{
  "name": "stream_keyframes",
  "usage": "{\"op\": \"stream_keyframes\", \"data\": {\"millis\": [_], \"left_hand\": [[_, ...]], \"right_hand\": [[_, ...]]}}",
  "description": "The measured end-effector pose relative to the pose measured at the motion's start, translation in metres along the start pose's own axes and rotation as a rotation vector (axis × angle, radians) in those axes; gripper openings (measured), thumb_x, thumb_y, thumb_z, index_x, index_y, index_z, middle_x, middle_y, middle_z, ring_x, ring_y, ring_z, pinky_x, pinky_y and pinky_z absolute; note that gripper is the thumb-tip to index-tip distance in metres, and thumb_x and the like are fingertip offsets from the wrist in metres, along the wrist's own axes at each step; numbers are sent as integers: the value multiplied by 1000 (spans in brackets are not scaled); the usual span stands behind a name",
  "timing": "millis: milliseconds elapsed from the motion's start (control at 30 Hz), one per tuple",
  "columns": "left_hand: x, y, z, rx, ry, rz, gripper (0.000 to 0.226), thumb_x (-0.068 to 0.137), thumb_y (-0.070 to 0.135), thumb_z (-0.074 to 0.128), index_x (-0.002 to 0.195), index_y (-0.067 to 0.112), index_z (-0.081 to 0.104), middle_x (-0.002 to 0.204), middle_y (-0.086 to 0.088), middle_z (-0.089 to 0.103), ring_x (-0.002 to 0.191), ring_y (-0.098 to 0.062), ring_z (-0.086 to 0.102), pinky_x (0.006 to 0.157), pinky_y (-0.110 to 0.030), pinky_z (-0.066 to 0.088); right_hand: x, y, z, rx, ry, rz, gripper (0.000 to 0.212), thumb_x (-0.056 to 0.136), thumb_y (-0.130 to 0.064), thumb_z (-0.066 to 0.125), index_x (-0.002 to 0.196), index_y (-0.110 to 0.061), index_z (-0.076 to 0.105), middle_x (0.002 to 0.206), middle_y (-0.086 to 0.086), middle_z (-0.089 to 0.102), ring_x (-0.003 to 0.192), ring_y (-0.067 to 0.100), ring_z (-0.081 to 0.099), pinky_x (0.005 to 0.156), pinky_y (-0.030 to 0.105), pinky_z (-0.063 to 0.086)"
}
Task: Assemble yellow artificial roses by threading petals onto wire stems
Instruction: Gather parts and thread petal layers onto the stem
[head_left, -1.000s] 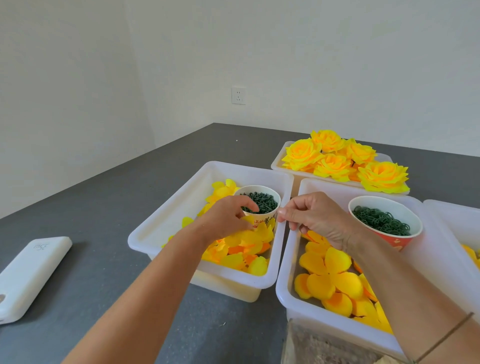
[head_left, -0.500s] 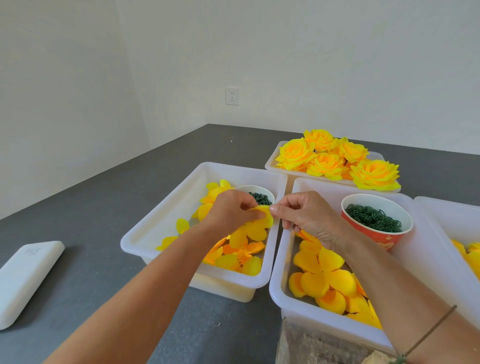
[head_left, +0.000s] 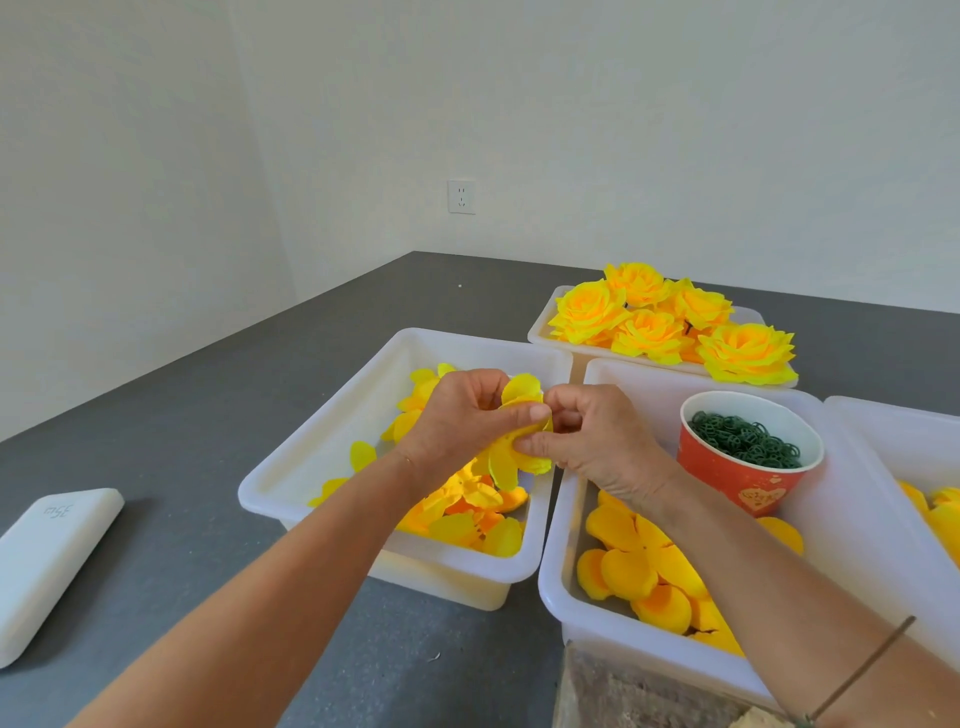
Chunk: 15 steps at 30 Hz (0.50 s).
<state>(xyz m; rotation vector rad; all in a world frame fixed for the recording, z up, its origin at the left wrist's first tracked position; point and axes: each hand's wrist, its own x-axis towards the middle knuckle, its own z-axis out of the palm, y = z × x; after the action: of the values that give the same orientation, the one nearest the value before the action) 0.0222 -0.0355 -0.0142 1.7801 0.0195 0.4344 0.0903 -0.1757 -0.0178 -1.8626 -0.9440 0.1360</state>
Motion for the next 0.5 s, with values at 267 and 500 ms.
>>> {"op": "stream_keyframes", "data": {"millis": [267,500], "left_hand": [[0,-1,-8,21,102,-16,4,82,5,67,77,6,67,70,-5,63,66,-12,57,66,-26,50],[3,-1,-5,105,205,-44,20,83,12,68,67,3,58,58,-5,48,54,-12,41,48,-19,38]], "right_hand": [[3,1,-1,292,137,181,25,79,-6,72,101,-15,64,80,1,71,61,-1,64,49,9,44],[4,-3,-3,353,198,175,16,83,-6,67,83,-22,68,63,-7,66,49,-6,55,43,7,38]]}}
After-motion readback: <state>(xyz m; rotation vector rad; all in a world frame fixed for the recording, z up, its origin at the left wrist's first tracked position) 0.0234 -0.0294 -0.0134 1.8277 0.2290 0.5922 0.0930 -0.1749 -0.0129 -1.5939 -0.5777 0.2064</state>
